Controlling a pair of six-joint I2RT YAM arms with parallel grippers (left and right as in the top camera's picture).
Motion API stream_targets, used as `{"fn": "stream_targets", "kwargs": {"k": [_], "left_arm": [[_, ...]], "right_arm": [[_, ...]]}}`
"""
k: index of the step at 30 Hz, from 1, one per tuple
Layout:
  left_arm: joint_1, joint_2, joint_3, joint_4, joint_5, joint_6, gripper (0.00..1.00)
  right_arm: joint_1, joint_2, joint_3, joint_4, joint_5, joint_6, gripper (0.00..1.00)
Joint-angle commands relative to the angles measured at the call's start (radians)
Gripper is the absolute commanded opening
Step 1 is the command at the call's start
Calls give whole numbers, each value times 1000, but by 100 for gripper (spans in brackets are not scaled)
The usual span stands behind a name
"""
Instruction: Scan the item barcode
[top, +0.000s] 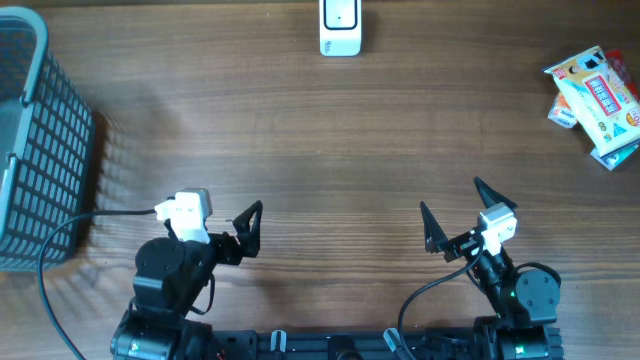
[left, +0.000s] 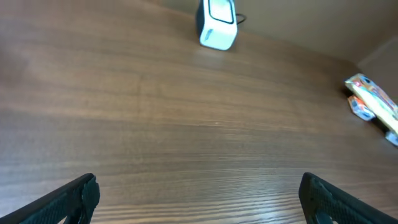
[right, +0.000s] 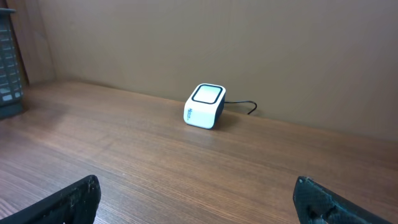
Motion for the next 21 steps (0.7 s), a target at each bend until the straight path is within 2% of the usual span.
{"fn": "stream_targets", "kwargs": {"k": [1,7,15,21], "left_arm": [[14,-59,-21,6,42,101,100],[46,-182,-44,5,117,219,100],[125,-301,-91,23,110,222,100],[140,-326,-163,168,110,218,100]], "right_arm": [[5,-9,-1,3,10,-6,100],[5,-9,-1,3,10,-6,100],[5,-9,-1,3,10,-6,100],[5,-9,-1,3,10,-6,100]]}}
